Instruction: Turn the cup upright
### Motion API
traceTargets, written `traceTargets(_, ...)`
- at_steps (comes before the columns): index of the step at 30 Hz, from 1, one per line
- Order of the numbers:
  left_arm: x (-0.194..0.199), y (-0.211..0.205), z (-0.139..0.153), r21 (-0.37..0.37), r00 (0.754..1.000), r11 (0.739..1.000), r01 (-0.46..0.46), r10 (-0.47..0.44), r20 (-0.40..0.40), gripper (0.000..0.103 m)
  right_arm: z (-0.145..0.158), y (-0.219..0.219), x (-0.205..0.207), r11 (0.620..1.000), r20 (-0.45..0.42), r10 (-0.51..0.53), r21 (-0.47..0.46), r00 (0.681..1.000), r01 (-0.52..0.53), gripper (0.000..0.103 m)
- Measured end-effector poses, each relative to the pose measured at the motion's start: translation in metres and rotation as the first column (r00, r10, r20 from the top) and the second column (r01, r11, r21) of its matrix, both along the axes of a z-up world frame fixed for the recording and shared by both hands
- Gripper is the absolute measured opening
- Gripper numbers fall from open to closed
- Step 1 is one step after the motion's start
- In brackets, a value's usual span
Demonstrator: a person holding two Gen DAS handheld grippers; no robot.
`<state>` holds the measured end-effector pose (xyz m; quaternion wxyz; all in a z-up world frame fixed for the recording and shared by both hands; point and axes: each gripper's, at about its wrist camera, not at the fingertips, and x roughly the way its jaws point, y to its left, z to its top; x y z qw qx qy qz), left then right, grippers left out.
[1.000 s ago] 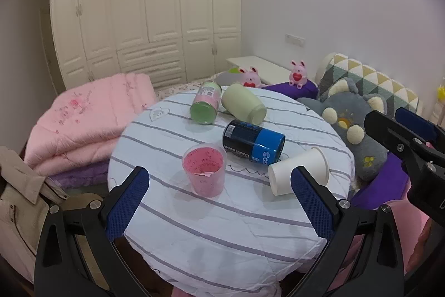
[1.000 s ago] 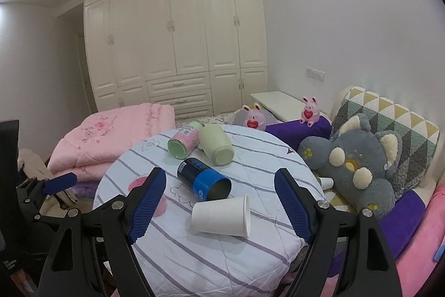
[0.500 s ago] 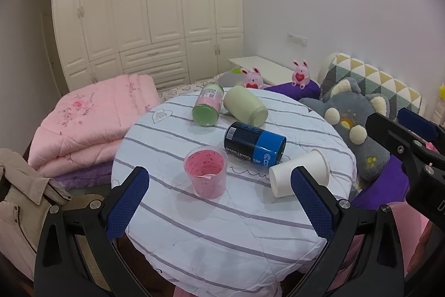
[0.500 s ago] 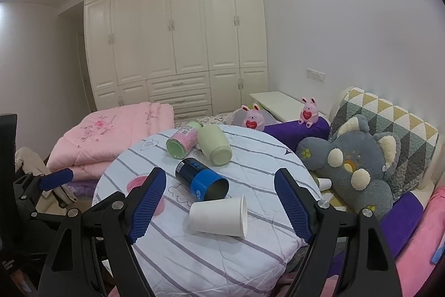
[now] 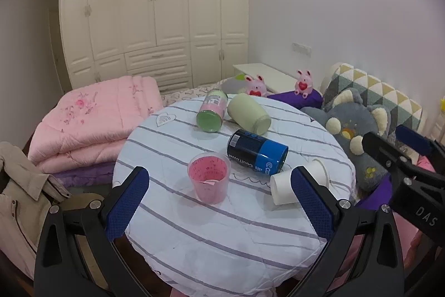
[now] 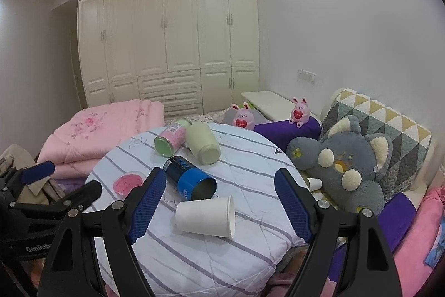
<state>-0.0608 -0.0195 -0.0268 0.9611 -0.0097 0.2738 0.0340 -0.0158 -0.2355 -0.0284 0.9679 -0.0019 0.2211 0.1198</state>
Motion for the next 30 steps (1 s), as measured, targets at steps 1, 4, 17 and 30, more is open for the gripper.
traceTargets(1, 0.0002, 0.0, 0.0002, -0.003, 1.0, 1.0, 0.0, 0.0, 0.002, 0.103, 0.0, 0.0002, 0.0007, 1.0, -0.001, 0.001, -0.001, 1.0, -0.001, 0.081)
traceTargets(4, -0.001, 0.0016, 0.0016, -0.019, 1.0, 1.0, -0.001, 0.001, 0.016, 0.103, -0.0016, 0.0011, 0.0015, 1.0, -0.005, 0.003, -0.005, 1.0, -0.003, 0.081)
traceTargets(17, -0.0011, 0.0029, 0.0022, -0.023, 1.0, 1.0, -0.009, 0.01, 0.028, 0.103, -0.0052, 0.0044, 0.0038, 1.0, -0.014, 0.017, -0.012, 1.0, -0.017, 0.081)
traceTargets(30, -0.0001, 0.0058, 0.0012, -0.022, 1.0, 1.0, -0.008, 0.009, 0.022, 0.103, -0.0062, 0.0064, 0.0043, 1.0, -0.018, 0.021, -0.014, 1.0, -0.022, 0.082)
